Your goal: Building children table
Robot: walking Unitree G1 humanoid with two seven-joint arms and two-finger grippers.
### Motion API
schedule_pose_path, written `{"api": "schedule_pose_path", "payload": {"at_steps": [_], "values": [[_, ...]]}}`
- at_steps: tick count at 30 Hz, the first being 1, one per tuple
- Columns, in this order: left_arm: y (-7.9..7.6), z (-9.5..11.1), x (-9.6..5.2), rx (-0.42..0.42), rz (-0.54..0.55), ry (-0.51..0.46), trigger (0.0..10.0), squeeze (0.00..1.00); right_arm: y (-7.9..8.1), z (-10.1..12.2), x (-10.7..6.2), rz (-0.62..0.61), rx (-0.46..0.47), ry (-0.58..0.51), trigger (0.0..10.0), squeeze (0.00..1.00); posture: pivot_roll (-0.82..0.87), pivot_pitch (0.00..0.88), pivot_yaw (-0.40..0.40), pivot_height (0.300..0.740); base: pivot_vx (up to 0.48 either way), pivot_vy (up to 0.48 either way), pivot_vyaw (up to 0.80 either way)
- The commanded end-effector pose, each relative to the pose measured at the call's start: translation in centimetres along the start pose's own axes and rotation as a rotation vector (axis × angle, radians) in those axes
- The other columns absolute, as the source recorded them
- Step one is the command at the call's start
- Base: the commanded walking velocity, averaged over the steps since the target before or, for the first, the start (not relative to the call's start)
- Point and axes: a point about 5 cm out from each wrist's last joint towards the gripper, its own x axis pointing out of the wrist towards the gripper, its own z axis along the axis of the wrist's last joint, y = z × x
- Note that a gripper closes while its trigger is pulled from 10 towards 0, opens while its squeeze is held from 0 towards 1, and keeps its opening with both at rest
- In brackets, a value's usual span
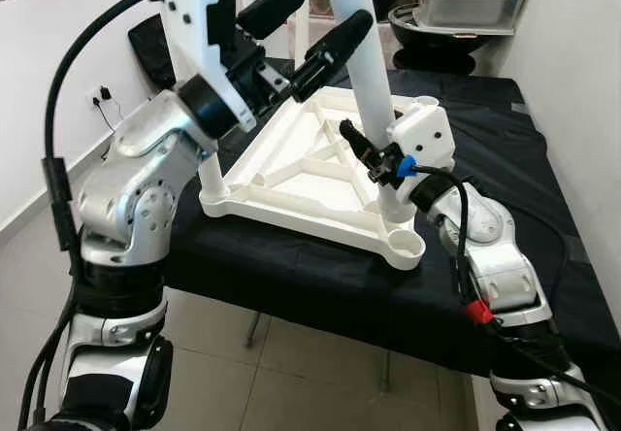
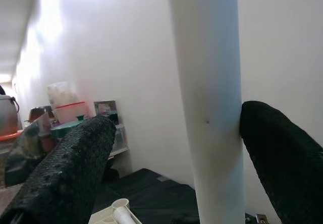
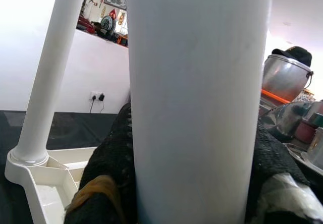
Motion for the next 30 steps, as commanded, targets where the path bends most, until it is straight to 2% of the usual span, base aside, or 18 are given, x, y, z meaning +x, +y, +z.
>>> {"api": "schedule_pose_path", "payload": {"at_steps": [1, 4, 5, 6, 7, 9, 10, 17, 24, 25, 30], "values": [[-0.1, -0.2, 0.8, -0.006, -0.038, 0.016, 10.0, 0.00, 0.4, 1.5, 0.3, 0.041, -0.002, -0.084, 10.0, 0.00, -0.11, 0.000, 0.003, 0.740, 0.000, 0.000, 0.00], [-0.2, -0.3, 1.3, -0.011, -0.056, 0.028, 10.0, 0.00, 0.8, 1.8, 0.3, 0.066, 0.006, -0.102, 10.0, 0.00, -0.11, 0.000, 0.003, 0.740, 0.000, 0.000, 0.00], [-0.2, -0.4, 1.6, -0.012, -0.070, 0.040, 6.2, 0.00, 1.0, 2.0, 0.3, 0.083, 0.011, -0.114, 10.0, 0.00, -0.11, 0.000, 0.006, 0.740, 0.000, 0.000, 0.00], [-0.3, -0.5, 1.9, -0.013, -0.082, 0.050, 4.3, 0.00, 1.2, 2.2, 0.4, 0.095, 0.015, -0.122, 10.0, 0.00, -0.11, 0.000, 0.008, 0.740, 0.000, 0.000, 0.00], [-0.3, -0.5, 1.9, -0.013, -0.082, 0.050, 4.3, 0.00, 1.2, 2.2, 0.4, 0.095, 0.015, -0.122, 10.0, 0.00, -0.11, 0.000, 0.008, 0.740, 0.000, 0.000, 0.00], [-0.2, -0.7, 2.3, -0.012, -0.092, 0.059, 1.8, 0.00, 1.4, 2.3, 0.4, 0.106, 0.014, -0.131, 10.0, 0.00, -0.11, 0.000, 0.008, 0.740, 0.000, 0.000, 0.00], [-0.1, -0.8, 2.5, -0.014, -0.094, 0.065, 0.0, 0.00, 1.5, 2.4, 0.4, 0.113, 0.014, -0.137, 10.0, 0.00, -0.11, 0.000, 0.011, 0.740, 0.000, 0.000, 0.00], [0.0, -1.0, 2.7, -0.020, -0.104, 0.085, 0.0, 0.00, 1.9, 2.8, 0.4, 0.140, 0.018, -0.155, 10.0, 0.00, -0.11, 0.000, 0.013, 0.740, 0.000, 0.000, 0.00], [0.1, -0.8, 2.9, -0.011, -0.123, 0.084, 0.0, 0.00, 2.3, 2.0, 0.2, 0.198, 0.046, -0.115, 10.0, 0.01, -0.10, 0.000, 0.012, 0.740, 0.000, 0.000, 0.00], [0.1, -0.7, 2.8, -0.007, -0.139, 0.087, 0.0, 0.00, 2.5, 1.6, 0.0, 0.232, 0.064, -0.090, 10.0, 1.00, -0.10, 0.000, 0.012, 0.740, 0.000, 0.000, 0.00], [-0.5, -0.8, 2.5, -0.012, -0.219, 0.095, 0.0, 0.00, 2.9, 0.6, -0.3, 0.278, 0.113, -0.031, 10.0, 1.00, -0.10, 0.000, 0.008, 0.740, 0.000, 0.000, 0.00]]}}
